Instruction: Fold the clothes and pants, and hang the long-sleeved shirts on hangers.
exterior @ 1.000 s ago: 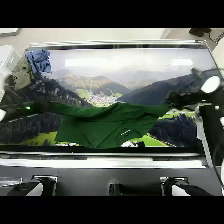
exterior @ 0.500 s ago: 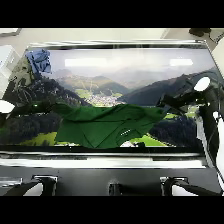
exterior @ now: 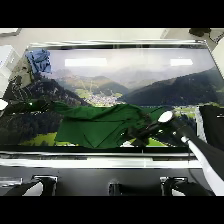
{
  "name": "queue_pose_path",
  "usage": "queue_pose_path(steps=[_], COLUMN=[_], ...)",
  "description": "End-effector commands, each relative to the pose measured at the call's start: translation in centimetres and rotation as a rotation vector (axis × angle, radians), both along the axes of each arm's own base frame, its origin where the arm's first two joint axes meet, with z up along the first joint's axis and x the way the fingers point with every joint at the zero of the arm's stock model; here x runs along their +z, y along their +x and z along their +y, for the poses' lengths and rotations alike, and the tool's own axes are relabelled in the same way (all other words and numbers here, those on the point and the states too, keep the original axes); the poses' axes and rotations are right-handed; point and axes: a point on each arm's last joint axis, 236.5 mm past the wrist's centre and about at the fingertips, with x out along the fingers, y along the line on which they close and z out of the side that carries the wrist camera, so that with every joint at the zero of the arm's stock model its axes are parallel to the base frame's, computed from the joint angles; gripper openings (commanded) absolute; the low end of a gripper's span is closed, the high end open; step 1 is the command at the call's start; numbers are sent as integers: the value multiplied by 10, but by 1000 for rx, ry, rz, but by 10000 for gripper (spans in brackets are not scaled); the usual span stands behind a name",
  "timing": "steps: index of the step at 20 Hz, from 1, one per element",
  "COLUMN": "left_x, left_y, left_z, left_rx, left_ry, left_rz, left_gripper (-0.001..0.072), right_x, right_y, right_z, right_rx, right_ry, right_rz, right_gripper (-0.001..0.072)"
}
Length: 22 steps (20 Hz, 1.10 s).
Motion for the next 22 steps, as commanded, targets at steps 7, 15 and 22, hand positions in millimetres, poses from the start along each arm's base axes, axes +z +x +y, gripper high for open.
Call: queue_pose_path(steps=[7, 15, 22], left_x=[5, 21, 80], left_y=[-1, -3, 12], left_z=[0, 1, 9], left_rx=[-2, -30, -51], left_ry=[2, 33, 102], left_rz=[-10, -69, -244], left_gripper=[32, 32, 31], right_x=[-31, -39, 49], right_y=[-21, -1, 62], right_z=[92, 87, 39], right_rx=[-119, -192, -52], right_ry=[54, 13, -36], right_rz=[-8, -58, -443], right_gripper=[657, 32, 29])
